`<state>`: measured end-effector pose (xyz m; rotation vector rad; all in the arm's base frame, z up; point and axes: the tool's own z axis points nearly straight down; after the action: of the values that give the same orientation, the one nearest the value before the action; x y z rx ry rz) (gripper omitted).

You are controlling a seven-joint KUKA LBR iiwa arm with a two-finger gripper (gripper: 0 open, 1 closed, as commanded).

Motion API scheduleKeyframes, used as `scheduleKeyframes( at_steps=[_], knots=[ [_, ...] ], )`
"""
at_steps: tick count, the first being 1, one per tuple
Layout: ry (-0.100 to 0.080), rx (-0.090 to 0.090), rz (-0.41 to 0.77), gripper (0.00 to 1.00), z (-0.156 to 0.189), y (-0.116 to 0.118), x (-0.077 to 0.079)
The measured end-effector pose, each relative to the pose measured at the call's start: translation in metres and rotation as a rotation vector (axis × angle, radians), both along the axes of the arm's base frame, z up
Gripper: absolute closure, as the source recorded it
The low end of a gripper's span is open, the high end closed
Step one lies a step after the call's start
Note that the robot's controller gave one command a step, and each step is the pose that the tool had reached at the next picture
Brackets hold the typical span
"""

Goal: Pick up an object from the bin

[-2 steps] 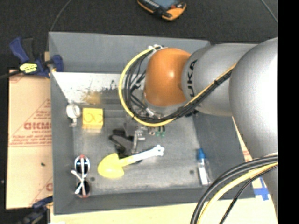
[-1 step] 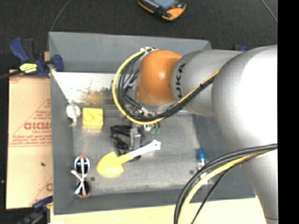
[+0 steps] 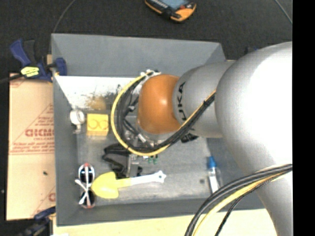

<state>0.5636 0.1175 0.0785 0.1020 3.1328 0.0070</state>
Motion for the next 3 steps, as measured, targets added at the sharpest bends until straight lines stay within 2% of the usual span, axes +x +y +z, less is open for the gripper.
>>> scheduleKeyframes(
  at_steps=[1, 2, 3],
  knots=[
    [0.001, -0.003, 0.132, 0.00, 0.049, -0.017, 0.040],
    [0.004, 0.000, 0.014, 0.00, 0.133, -0.004, 0.013],
    [-0.010, 0.000, 0.057, 0.00, 0.091, 0.000, 0.027]
  ],
)
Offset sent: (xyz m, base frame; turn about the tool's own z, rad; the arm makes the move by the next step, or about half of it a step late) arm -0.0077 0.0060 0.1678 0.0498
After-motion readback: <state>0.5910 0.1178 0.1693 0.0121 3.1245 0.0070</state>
